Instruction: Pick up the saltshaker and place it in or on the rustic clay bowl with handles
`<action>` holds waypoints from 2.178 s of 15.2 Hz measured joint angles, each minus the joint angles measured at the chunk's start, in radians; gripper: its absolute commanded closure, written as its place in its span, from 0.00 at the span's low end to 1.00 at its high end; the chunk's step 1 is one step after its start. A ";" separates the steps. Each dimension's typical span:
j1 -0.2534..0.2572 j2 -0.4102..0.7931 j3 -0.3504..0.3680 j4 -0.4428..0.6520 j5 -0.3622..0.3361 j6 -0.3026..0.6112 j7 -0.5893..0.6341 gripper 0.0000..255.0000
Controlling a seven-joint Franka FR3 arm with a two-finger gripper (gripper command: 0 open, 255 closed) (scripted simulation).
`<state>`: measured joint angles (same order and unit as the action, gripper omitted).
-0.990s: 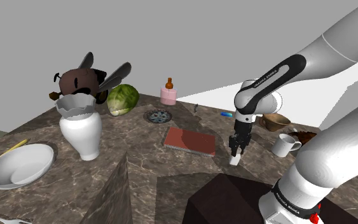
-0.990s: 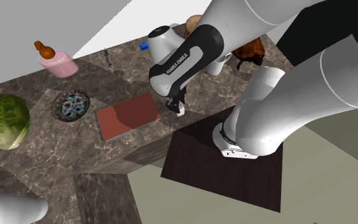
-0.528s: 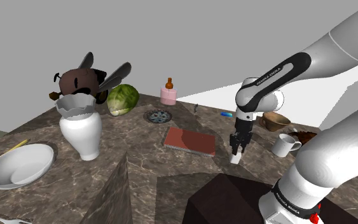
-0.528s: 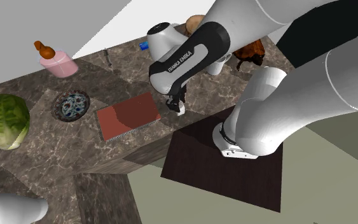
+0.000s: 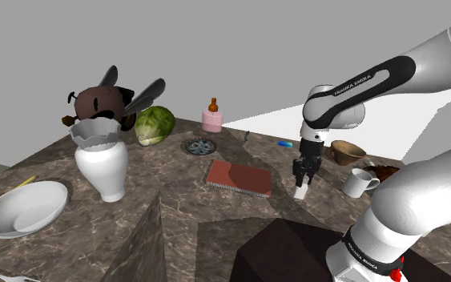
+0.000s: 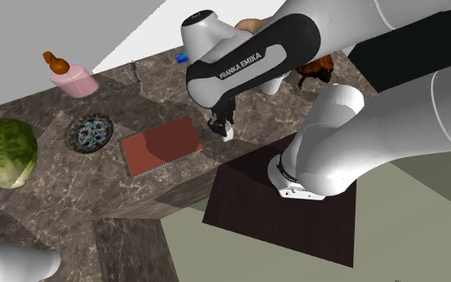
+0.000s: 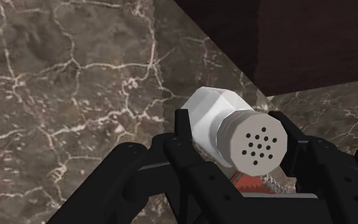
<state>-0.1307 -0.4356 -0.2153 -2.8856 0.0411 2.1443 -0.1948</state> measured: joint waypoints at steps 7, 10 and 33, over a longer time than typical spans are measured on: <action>-0.010 -0.099 0.013 0.035 -0.012 -0.133 0.024 1.00; -0.012 -0.132 0.019 0.058 -0.013 -0.187 0.033 1.00; -0.116 -0.022 -0.157 0.371 -0.157 -0.400 -0.176 1.00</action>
<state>-0.2469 -0.4577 -0.3722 -2.5144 -0.1163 1.7445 -0.3706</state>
